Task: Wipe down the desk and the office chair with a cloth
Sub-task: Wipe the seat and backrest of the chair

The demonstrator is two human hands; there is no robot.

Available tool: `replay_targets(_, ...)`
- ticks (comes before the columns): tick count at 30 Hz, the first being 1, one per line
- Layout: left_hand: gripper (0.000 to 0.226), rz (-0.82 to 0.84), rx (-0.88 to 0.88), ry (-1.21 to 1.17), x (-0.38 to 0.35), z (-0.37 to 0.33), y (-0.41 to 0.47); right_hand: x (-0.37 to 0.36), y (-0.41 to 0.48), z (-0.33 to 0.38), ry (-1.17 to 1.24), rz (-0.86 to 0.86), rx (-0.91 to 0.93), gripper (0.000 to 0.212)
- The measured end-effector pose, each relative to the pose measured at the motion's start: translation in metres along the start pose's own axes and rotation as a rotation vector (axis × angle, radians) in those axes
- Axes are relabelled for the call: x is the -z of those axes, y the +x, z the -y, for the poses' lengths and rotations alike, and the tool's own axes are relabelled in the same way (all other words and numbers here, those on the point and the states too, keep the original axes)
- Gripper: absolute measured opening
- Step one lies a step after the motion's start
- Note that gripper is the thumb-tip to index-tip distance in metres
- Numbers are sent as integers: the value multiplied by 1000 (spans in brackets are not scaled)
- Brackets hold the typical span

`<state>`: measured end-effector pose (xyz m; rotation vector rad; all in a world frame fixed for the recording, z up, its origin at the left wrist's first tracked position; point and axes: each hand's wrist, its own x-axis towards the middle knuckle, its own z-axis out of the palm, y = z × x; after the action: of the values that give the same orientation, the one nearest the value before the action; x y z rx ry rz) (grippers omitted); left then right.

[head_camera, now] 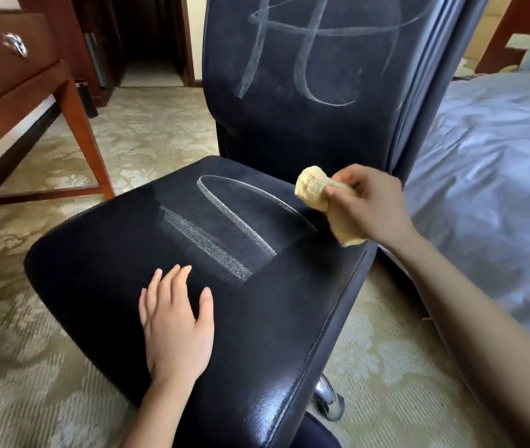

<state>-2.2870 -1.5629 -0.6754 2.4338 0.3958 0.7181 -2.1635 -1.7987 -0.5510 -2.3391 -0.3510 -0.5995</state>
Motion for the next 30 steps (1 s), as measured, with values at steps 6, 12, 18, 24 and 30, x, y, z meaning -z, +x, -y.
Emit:
replay_targets(6, 53, 5, -2, 4, 1, 0, 0, -25, -21, -3, 126, 140, -60, 13)
replay_targets(12, 40, 10, -3, 11, 0, 2, 1, -49, -42, -21, -202, 471, -35, 49)
replay_targets(18, 43, 17, 4, 15, -1, 3, 1, -77, -86, -9, -393, 466, 10, 51)
replay_targets(24, 43, 22, 6, 12, 0, 3, 2, -82, -135, 22, -165, 307, 227, 37)
replay_targets(30, 39, 8, 11, 7, 0, 5, 0, -70, -156, 6, 108, 238, 408, 27)
